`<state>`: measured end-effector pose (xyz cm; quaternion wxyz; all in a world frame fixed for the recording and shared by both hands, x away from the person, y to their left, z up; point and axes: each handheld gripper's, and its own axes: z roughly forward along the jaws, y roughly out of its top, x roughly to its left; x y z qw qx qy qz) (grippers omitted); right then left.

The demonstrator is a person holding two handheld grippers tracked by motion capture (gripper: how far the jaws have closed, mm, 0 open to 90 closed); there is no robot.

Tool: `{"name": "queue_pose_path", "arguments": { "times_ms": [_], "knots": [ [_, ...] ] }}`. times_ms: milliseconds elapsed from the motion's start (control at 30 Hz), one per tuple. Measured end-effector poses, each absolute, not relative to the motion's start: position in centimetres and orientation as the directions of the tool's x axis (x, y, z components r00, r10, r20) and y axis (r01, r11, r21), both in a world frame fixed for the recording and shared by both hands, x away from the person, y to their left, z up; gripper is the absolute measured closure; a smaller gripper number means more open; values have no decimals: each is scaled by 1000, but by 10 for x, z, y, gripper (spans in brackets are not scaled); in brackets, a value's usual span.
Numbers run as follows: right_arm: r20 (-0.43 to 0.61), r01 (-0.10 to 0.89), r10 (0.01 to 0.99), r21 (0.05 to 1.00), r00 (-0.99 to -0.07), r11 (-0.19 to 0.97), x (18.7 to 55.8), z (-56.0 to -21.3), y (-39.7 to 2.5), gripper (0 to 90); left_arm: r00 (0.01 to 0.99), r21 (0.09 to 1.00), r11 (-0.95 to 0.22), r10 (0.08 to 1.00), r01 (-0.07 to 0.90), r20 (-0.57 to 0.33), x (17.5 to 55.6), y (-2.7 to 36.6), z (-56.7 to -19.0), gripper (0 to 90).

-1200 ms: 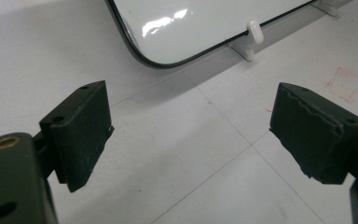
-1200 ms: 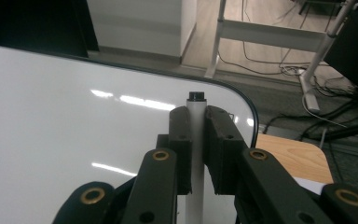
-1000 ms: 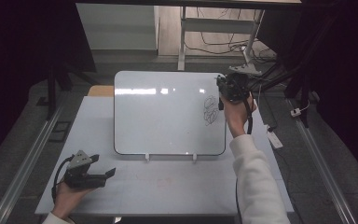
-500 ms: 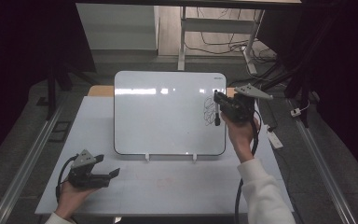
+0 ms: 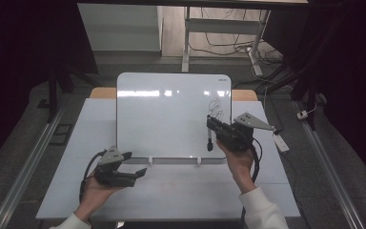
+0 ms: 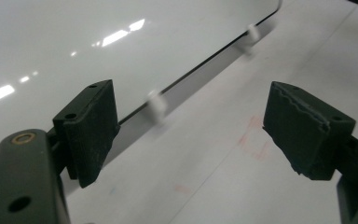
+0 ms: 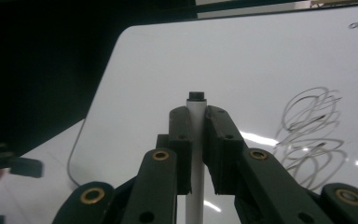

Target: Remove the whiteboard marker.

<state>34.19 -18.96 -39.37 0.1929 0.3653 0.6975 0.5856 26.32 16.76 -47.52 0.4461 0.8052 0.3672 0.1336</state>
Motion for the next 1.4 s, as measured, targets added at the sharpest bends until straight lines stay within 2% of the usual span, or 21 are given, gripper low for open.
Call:
{"name": "queue_pose_path", "arguments": {
  "times_ms": [467,933,1067,1400],
  "knots": [
    [203,268,692,963,-693,-15,318,-410,-181,807,779,834,-355,612,422,-134,284,92,-462,216],
    [214,269,662,963,-718,-20,309,-421,-160,807,799,845,-325,574,424,-180,294,66,-465,272],
    [230,272,647,962,-727,-36,307,-424,-154,806,813,841,-340,553,420,-183,295,61,-468,329],
    [239,257,626,964,-742,-62,298,-422,-148,806,827,847,-344,533,406,-180,296,61,-471,596]
  ]
}}
